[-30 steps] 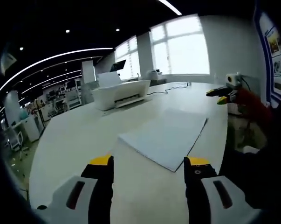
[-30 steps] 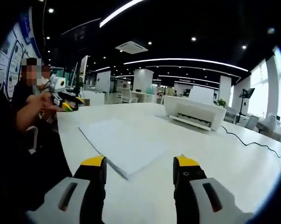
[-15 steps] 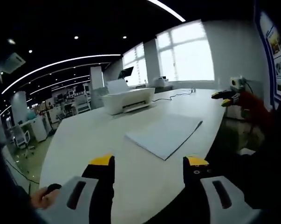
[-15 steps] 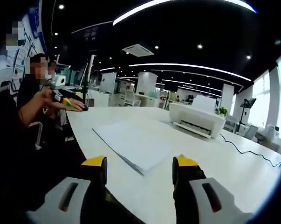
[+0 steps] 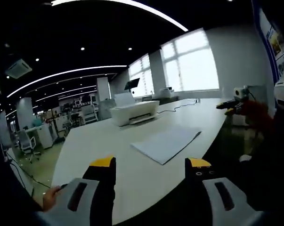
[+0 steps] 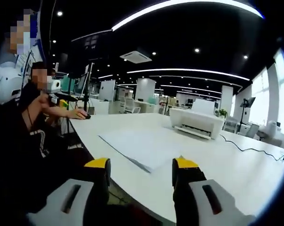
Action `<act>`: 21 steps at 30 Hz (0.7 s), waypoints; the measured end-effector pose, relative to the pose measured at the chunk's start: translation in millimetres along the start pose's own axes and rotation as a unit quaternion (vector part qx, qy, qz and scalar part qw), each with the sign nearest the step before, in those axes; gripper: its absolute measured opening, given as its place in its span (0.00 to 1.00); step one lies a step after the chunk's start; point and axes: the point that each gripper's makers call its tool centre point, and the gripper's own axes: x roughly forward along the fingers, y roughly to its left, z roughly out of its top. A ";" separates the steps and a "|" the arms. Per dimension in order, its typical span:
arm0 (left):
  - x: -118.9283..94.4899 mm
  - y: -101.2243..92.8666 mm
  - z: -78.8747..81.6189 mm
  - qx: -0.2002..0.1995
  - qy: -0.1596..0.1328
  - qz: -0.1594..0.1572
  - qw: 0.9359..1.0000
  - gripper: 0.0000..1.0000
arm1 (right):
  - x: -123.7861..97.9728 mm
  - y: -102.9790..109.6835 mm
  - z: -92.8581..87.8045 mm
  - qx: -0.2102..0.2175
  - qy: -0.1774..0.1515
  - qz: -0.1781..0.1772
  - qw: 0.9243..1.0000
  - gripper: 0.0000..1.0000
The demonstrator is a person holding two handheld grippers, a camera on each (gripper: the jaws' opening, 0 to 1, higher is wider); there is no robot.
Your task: Organize the stack of printing papers by aligning and flattening the scattered papers on the table
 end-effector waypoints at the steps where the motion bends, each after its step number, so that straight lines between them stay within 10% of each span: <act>1: -1.9 -0.6 -1.5 0.000 0.001 0.001 1.000 0.64 | -1.8 1.1 -0.4 0.001 -0.001 0.000 1.000 0.49; 21: -37.8 -4.8 -12.8 -0.006 -0.010 0.037 0.999 0.68 | -33.8 25.8 8.2 0.001 -0.023 0.007 1.000 0.49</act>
